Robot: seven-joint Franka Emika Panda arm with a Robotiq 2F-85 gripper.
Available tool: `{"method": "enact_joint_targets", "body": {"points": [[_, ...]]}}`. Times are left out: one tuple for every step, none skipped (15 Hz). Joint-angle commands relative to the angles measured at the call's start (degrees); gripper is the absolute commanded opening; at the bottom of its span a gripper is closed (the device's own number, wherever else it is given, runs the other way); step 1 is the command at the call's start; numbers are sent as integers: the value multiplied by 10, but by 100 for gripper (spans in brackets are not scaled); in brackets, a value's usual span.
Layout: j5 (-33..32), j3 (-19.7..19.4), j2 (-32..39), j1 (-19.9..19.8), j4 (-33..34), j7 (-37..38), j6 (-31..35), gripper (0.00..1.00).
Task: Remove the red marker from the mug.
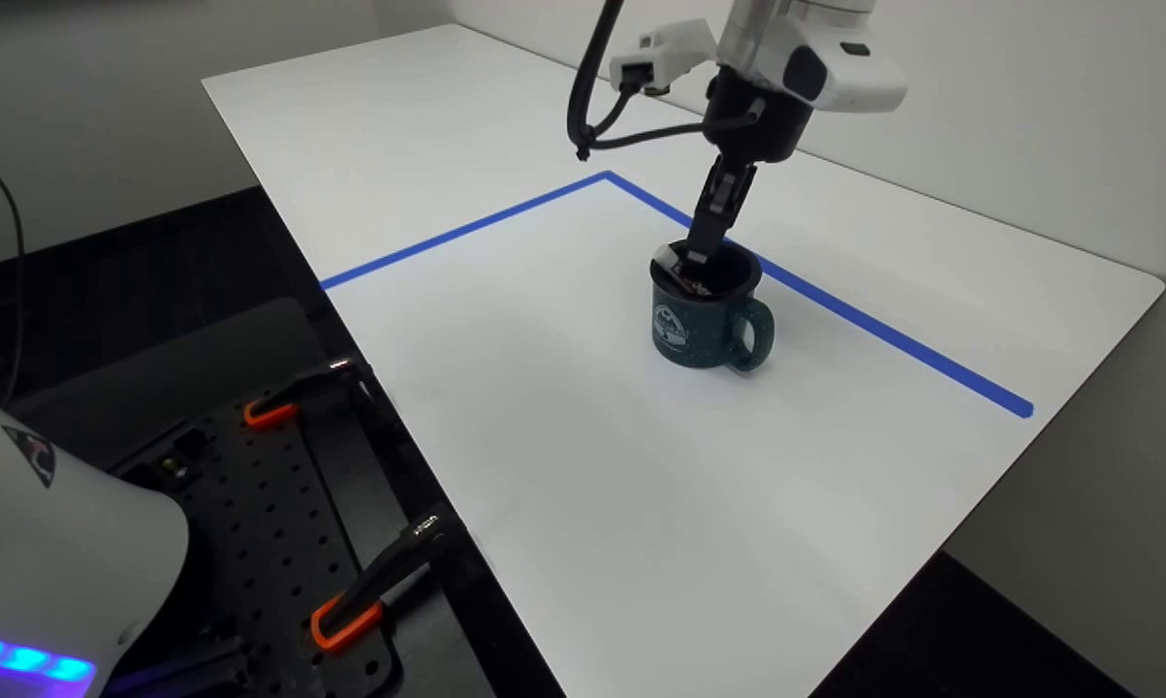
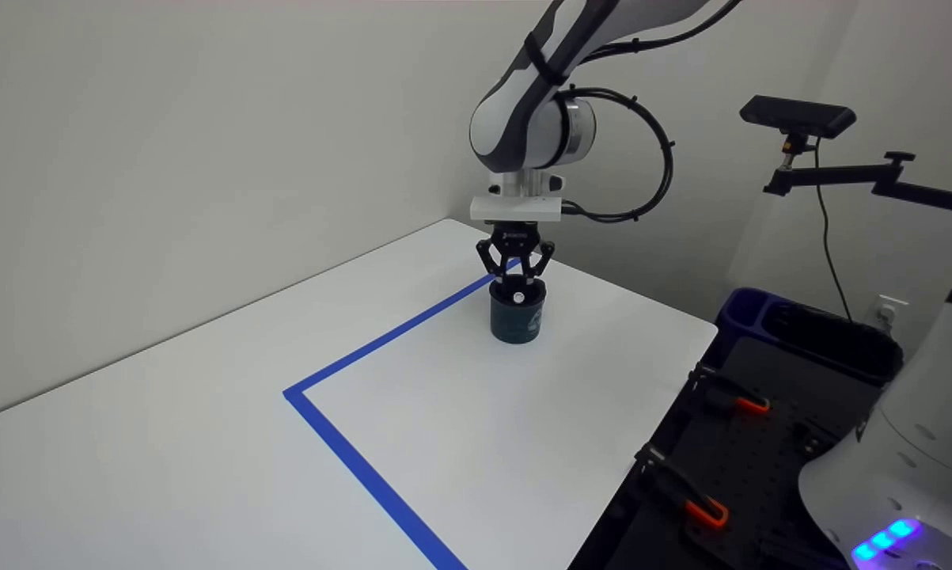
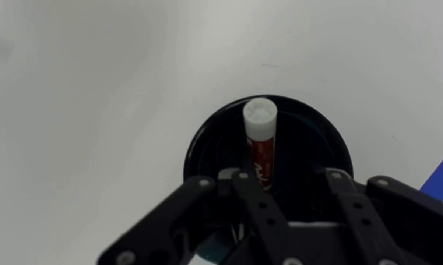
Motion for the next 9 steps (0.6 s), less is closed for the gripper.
{"method": "enact_joint_targets", "body": {"points": [[18, -7, 14, 4, 19, -4, -10, 31], [19, -8, 17, 3, 21, -4, -12, 29], [19, -9, 19, 3, 22, -4, -13, 33], [20, -10, 19, 3, 21, -4, -14, 34], [20, -10, 21, 3, 21, -3, -16, 36], [21, -11, 22, 2, 21, -4, -18, 38], [23, -11, 24, 1, 22, -6, -19, 39], [24, -11, 26, 1, 23, -6, -19, 43], [26, -10, 29, 1, 24, -8, -19, 43]]}}
